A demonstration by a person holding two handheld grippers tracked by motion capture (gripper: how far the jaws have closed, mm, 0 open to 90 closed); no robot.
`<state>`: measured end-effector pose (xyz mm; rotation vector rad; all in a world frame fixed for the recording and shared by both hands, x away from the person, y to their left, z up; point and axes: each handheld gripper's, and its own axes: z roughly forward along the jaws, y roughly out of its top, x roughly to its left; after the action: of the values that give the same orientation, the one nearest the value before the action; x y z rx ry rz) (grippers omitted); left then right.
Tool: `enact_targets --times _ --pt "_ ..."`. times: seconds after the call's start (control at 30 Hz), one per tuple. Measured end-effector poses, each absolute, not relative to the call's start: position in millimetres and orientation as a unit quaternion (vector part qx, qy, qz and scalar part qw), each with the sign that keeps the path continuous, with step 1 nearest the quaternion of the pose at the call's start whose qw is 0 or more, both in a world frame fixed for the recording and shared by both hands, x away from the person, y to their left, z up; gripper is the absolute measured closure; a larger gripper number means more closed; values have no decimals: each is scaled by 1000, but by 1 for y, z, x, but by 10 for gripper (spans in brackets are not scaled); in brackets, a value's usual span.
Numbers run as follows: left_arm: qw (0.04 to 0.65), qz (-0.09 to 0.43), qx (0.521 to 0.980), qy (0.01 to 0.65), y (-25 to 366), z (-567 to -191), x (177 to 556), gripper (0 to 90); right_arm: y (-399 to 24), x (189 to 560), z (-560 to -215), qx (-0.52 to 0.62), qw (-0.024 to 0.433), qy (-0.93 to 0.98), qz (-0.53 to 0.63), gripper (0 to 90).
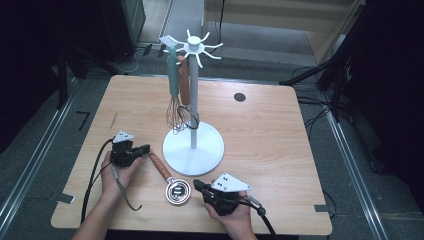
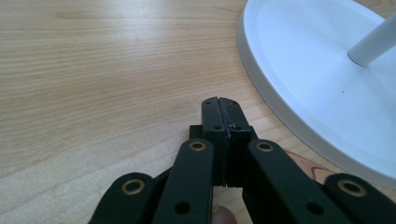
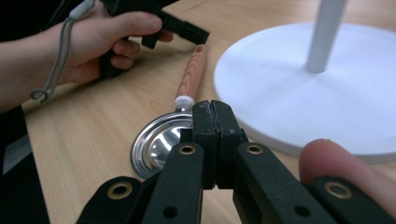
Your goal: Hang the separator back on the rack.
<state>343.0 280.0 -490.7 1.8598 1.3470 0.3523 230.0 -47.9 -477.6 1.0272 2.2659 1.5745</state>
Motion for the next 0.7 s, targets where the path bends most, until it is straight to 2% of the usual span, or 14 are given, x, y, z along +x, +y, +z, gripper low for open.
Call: enact_targets --times 0.37,0.7 --pt "397 129 747 518 273 -491 333 900 -27 231 -494 339 62 802 488 900" --pt "405 111 745 518 271 -492 329 900 -27 241 -503 351 42 820 451 900"
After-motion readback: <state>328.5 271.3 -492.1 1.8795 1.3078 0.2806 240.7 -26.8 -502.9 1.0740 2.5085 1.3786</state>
